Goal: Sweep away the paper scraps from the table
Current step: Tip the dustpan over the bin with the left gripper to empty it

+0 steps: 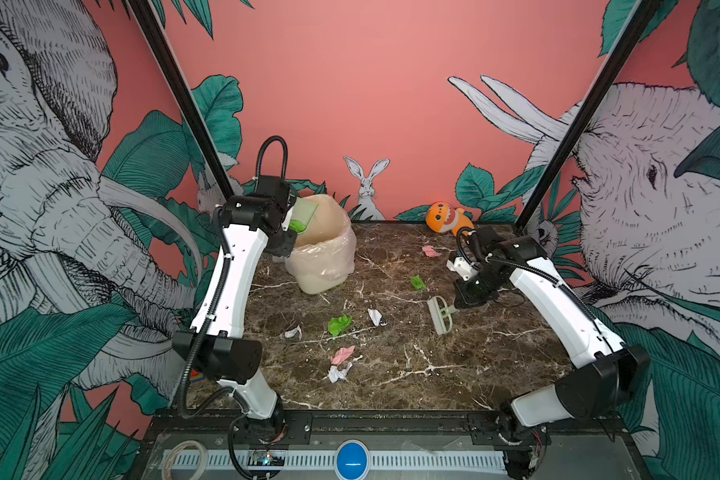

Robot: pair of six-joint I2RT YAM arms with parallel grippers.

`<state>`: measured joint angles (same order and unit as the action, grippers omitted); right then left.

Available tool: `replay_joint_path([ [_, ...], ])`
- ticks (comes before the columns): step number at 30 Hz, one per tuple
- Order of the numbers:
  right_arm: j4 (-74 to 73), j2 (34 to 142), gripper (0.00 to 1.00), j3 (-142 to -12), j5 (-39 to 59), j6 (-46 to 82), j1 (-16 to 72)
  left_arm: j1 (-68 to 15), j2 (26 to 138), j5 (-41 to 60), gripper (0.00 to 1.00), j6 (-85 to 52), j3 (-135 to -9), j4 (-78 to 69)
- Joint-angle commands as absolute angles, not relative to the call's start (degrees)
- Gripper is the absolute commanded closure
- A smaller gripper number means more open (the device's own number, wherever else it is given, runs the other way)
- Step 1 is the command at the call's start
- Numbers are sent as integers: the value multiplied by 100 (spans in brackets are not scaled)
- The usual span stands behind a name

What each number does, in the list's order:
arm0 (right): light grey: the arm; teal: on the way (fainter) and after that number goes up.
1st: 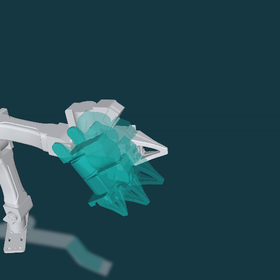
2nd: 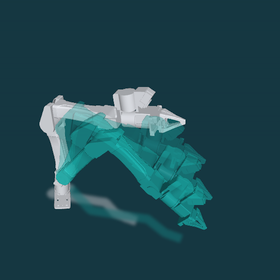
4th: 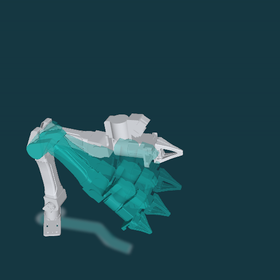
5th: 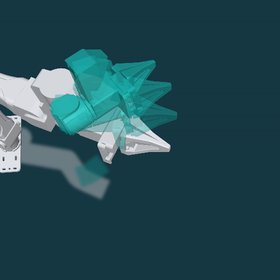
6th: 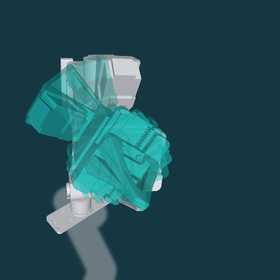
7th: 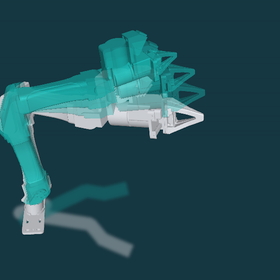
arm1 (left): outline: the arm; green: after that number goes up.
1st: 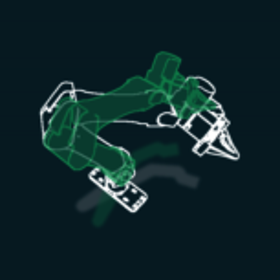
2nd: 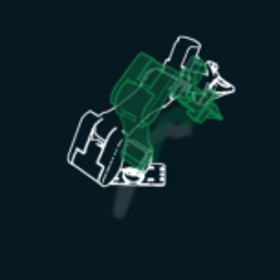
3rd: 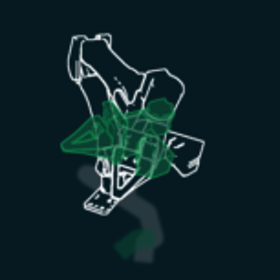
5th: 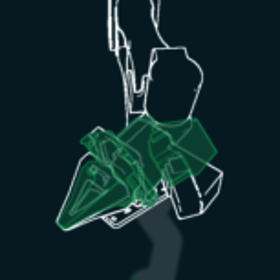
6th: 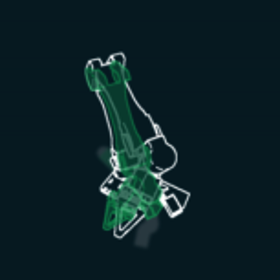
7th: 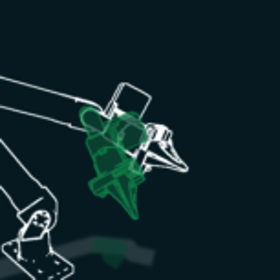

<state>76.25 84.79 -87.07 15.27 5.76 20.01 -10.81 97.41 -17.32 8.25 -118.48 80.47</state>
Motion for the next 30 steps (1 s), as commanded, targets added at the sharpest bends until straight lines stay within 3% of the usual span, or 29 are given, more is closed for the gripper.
replay_joint_path([
  [1, 7841, 8438, 100, -8763, 1572, 512, 1977, -1046, 9785, -2606, 86, 1264, -12017, 8099],
  [21, 7864, 8657, 100, -9008, 1717, 449, 1978, -1727, 9607, -4990, 89, 3110, -11190, 6601],
  [30, 7894, 8604, 100, -8971, 1703, 396, 1975, -2122, 8938, -6112, 89, 5291, -9694, 4202],
])
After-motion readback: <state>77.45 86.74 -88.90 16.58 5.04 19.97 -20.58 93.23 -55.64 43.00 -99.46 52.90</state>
